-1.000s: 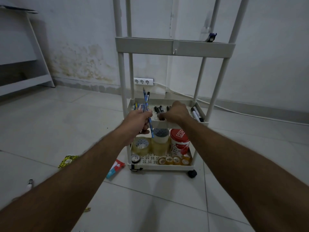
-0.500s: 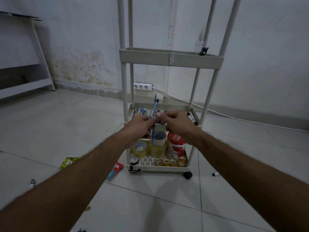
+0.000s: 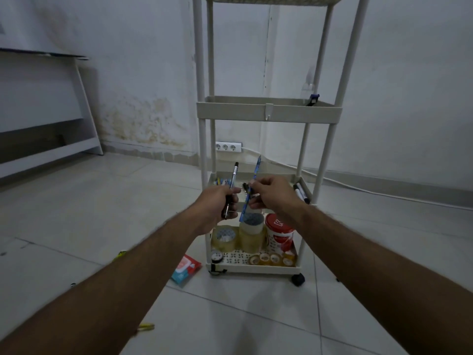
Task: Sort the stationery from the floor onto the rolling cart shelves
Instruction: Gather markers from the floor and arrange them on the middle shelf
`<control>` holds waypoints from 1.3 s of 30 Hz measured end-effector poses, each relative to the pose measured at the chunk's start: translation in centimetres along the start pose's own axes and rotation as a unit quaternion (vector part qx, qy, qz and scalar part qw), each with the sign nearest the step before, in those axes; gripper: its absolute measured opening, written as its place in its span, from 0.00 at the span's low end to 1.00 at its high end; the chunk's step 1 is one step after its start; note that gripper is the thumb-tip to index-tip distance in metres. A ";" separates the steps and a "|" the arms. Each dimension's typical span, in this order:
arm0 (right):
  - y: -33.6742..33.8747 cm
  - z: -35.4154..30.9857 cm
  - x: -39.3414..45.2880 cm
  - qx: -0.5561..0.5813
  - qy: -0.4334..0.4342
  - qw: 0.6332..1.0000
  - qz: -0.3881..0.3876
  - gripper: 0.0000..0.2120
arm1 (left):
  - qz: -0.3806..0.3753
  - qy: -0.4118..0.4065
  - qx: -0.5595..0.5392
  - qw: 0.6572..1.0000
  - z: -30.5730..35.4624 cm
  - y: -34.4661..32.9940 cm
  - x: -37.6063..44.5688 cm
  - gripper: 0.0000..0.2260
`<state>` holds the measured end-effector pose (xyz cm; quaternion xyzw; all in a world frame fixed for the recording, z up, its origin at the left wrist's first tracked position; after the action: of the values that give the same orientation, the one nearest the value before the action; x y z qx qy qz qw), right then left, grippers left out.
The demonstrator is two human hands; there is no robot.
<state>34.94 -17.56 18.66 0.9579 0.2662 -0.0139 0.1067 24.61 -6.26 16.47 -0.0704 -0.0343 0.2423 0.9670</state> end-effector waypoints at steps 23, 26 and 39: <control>-3.9 0.6 9.9 -0.177 0.051 0.976 0.120 0.07 | -0.003 -0.070 0.104 0.992 -1.9 5.9 2.0 0.08; -2.1 -0.4 7.7 -0.127 0.059 0.985 0.100 0.04 | -0.003 -0.081 0.100 0.992 -1.5 5.5 2.2 0.07; 1.0 -1.2 4.1 -0.048 0.038 0.998 -0.011 0.10 | 0.123 -0.240 0.228 0.936 2.9 3.5 2.5 0.07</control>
<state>38.94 -16.01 19.72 0.9485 0.2812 0.0341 0.1420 24.88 -1.66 18.87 0.2086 -0.2002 0.3703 0.8828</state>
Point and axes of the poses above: each hand's wrist, its own x-axis towards the middle knuckle, its own y-axis out of the back of the hand, z = x × y, the point moved 9 cm from there along x, towards the middle knuckle, and after that the axes turned 10 degrees about -y, right-handed, at the moved point
